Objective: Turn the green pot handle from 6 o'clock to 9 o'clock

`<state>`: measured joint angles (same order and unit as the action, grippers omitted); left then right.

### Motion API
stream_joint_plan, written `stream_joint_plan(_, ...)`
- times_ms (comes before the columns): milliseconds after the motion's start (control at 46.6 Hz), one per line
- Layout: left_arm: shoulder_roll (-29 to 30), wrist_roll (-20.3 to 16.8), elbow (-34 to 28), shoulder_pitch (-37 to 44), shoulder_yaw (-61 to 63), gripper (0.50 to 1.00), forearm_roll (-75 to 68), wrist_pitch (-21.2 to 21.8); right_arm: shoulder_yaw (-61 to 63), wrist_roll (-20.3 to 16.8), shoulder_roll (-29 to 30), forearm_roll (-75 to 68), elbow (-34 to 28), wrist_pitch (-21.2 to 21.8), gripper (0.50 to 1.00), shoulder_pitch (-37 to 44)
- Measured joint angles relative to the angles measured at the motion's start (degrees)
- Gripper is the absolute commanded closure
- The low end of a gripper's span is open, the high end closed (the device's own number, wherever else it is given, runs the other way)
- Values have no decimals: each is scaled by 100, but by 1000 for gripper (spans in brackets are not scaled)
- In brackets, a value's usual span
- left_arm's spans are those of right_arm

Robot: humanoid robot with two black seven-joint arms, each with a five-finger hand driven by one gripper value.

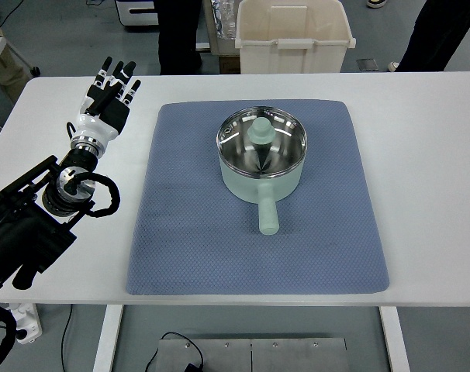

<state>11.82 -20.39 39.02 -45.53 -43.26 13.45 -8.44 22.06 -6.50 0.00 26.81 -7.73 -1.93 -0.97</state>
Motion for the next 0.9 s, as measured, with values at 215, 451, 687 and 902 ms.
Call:
stream_joint_plan(215, 5, 0, 0, 0, -4, 500, 0, -7, 0, 0, 0, 0, 0, 0, 500, 0)
stream_joint_plan(451, 14, 17, 29, -8, -6, 500, -7, 8, 0, 0, 0, 0, 0, 0, 500, 0)
stream_joint_plan(687, 616, 20, 720, -134, -9, 500, -273, 8, 0, -1, 0, 0, 1, -1, 500, -1)
stream_joint_plan(902, 1299, 27, 1431, -450, -1, 500, -346, 2, 0, 0, 0, 0, 0, 0, 500, 1)
